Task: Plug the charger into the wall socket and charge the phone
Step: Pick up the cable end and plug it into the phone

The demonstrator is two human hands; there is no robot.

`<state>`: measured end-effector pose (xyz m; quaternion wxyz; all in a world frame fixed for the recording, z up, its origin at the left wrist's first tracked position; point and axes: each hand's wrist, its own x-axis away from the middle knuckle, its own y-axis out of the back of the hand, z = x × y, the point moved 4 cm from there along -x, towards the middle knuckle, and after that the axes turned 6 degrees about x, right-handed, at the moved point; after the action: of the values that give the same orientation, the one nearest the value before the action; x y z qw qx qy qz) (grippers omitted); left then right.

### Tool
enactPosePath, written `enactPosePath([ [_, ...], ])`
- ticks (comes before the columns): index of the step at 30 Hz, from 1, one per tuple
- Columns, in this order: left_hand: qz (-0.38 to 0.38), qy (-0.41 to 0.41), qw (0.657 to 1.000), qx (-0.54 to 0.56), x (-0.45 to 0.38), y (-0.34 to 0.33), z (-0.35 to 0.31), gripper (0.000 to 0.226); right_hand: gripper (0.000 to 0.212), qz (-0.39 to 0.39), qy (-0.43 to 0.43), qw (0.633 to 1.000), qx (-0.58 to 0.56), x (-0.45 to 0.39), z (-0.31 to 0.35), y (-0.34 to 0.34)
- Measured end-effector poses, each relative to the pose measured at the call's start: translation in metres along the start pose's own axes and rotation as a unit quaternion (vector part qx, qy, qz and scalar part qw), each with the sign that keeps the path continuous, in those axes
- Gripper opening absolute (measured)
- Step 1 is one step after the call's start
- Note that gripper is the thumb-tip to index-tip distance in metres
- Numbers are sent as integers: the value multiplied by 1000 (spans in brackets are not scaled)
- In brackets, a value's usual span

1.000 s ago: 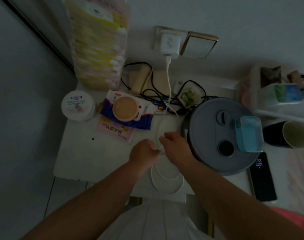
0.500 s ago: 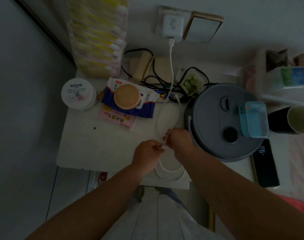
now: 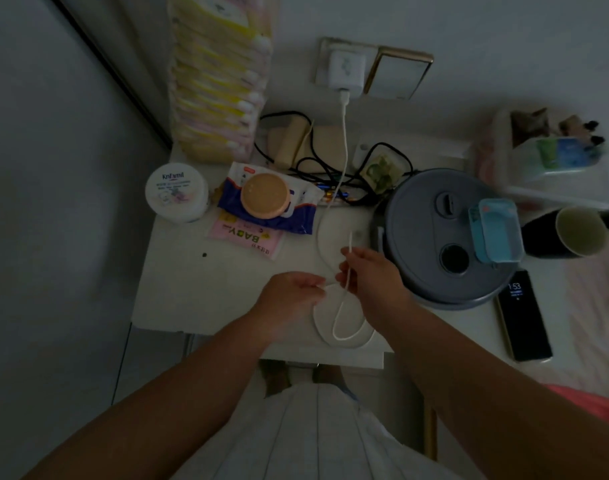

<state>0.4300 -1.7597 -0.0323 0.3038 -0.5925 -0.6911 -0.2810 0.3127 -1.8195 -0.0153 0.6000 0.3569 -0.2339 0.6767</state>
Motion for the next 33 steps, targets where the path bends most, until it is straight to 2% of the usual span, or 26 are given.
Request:
enactPosePath([
  [4, 7, 43, 985, 164, 6, -1, -32, 20, 23, 34, 63, 996, 45, 39, 0, 9],
  [9, 94, 69, 966, 230, 23, -29, -63, 22, 27, 38, 100, 993, 52, 89, -13, 27],
  [12, 129, 56, 960, 244, 43, -47, -73, 17, 27, 24, 104, 994, 34, 109, -27, 43],
  [16, 181, -6, 963, 200, 71, -77, -75, 13, 26, 10, 105, 994, 9, 127, -43, 74],
  [20, 205, -44, 969, 128, 96, -113, -71, 13, 25, -15, 97, 992, -82, 135, -50, 111],
  [26, 215, -116, 969, -29, 108, -177, -60, 8, 27, -83, 142, 963, -212, 124, -36, 179],
  [29, 200, -124, 969, -69, 109, -215, -51, 4, 21, -84, 155, 964, -198, 119, -38, 217],
  [33, 152, -133, 975, -95, 99, -273, -40, 8, 25, -47, 148, 968, -196, 102, -56, 274],
])
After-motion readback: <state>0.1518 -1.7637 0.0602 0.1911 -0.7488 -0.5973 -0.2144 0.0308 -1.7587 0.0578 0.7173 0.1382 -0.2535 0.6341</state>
